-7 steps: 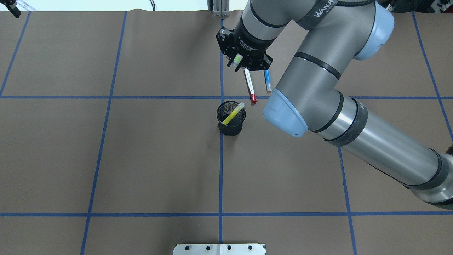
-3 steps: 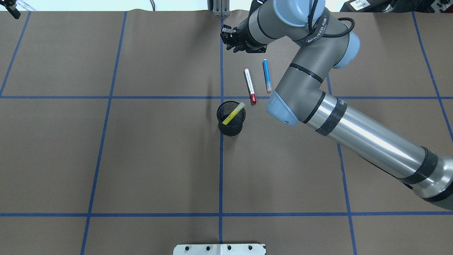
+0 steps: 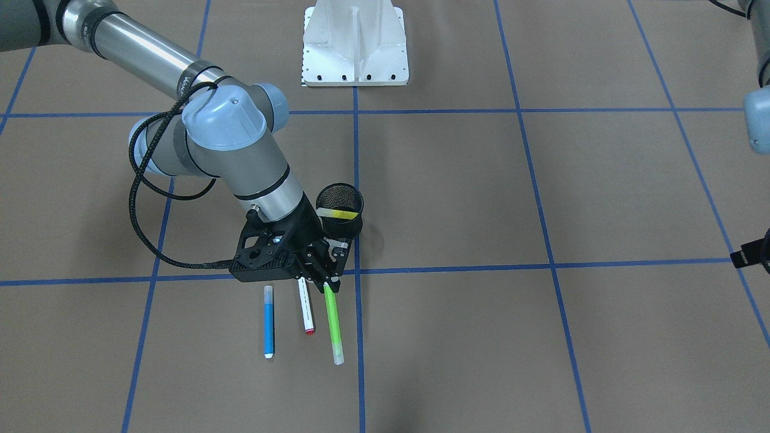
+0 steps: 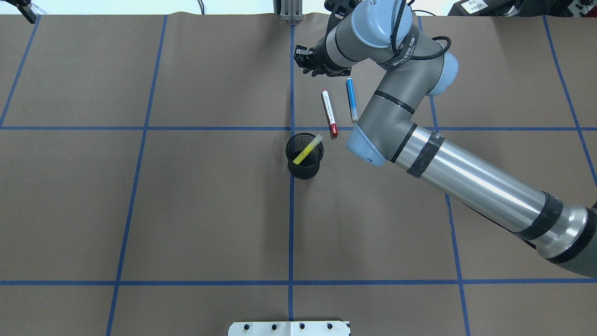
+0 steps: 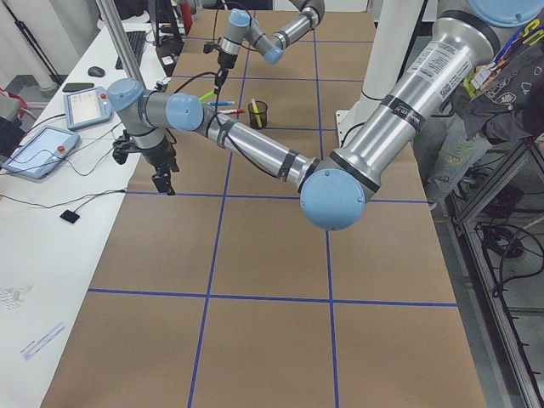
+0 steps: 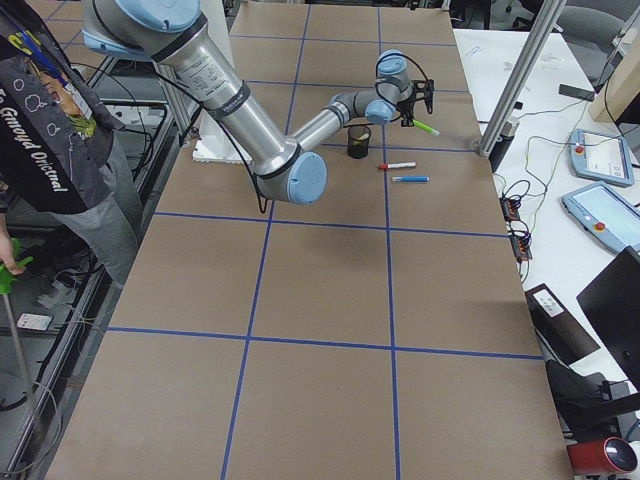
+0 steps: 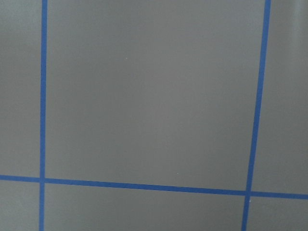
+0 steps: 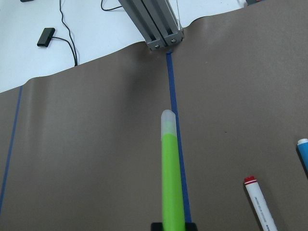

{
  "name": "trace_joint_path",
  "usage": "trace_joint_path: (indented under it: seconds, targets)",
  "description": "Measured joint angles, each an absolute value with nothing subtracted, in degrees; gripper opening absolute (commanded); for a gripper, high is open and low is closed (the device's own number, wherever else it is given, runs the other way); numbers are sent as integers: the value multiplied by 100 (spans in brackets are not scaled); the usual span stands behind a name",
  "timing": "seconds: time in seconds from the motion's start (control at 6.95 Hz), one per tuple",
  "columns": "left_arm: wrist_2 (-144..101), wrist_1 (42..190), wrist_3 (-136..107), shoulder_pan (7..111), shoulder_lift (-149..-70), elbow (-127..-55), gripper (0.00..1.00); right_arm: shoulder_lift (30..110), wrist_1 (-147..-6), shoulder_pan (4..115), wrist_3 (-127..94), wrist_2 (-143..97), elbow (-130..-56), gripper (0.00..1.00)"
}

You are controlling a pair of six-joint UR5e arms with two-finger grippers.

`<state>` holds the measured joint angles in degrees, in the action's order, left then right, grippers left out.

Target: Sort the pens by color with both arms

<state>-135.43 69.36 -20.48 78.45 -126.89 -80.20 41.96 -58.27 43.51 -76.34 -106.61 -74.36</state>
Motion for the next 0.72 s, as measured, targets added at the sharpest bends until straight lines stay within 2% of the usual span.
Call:
trace_joint_path:
  seconds: [0.14, 0.29, 0.43, 0.58, 0.72]
  targets:
    - [-13554, 6953, -2642, 7693, -12745, -8120, 96, 4215, -5821, 4315, -7667, -10639, -7414, 24]
    - [-13561, 6994, -3314, 7492, -12780, -8253, 96, 4223, -5821, 4297, -7726, -10631, -7412, 34]
    - [-13566, 7129, -4207, 7213, -12807, -8436, 96, 4237, -5826, 4286, -7811, -10627, -7414, 88]
    - [-13571, 7330, -5117, 6926, -12820, -8628, 96, 4267, -5836, 4283, -7892, -10624, -7417, 99]
    - [-13576, 7534, -5987, 6656, -12826, -8814, 96, 4306, -5848, 4307, -8011, -10646, -7435, 100]
